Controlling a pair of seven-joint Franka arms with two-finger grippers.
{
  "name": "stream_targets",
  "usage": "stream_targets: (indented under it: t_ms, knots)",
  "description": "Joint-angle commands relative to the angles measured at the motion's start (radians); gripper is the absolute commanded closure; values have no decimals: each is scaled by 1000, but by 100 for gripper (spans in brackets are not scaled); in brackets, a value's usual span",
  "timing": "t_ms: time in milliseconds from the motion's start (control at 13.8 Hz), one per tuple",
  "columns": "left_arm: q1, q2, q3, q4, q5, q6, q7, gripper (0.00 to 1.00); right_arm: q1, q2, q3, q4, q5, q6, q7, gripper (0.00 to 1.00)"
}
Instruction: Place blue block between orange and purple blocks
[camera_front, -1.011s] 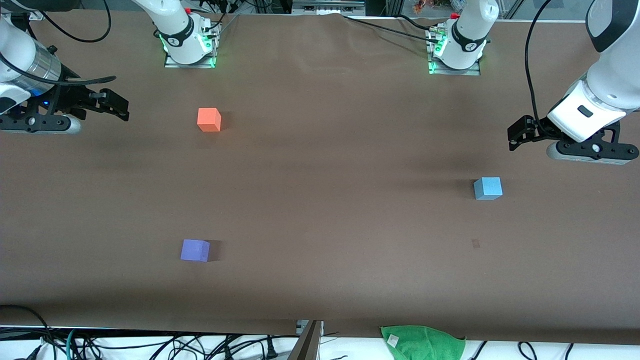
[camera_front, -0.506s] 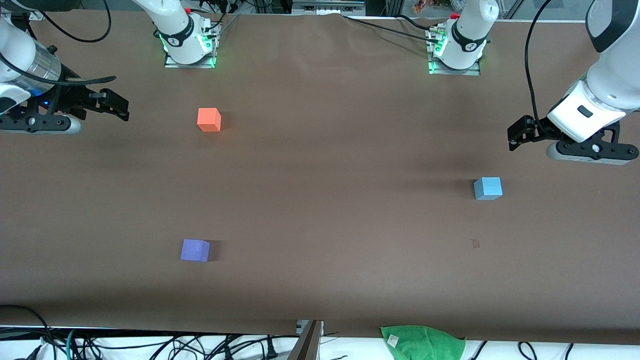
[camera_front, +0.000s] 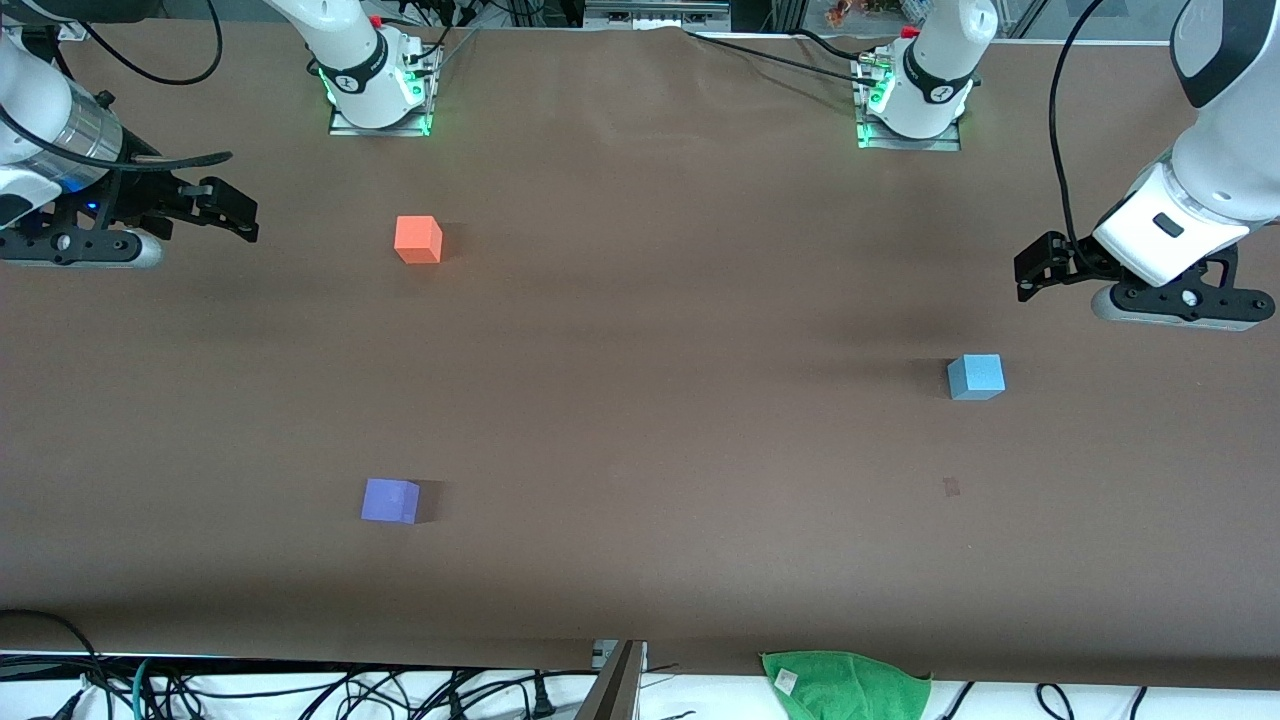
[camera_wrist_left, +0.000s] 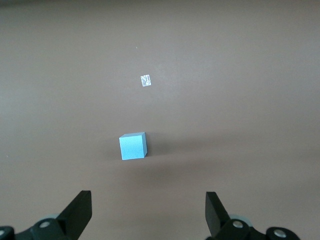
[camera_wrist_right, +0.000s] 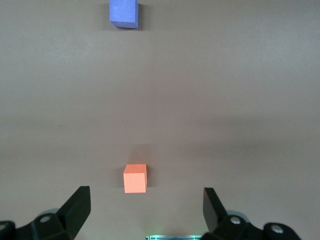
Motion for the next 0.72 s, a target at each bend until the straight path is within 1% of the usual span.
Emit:
stream_targets:
  t_ms: [0, 217, 433, 650]
  knots:
    - [-3, 3, 3, 11, 23, -15, 1, 0, -7, 7, 6, 23, 15, -6, -8, 1]
    - [8, 15, 6, 12, 21, -18, -5, 0, -7, 7, 6, 23, 15, -6, -8, 1]
    - [22, 37, 12, 22, 20, -57, 7, 0, -7, 7, 6, 23, 15, -9, -8, 1]
    - [37, 77, 12, 26, 10, -58, 9, 0, -7, 7, 6, 21, 15, -11, -8, 1]
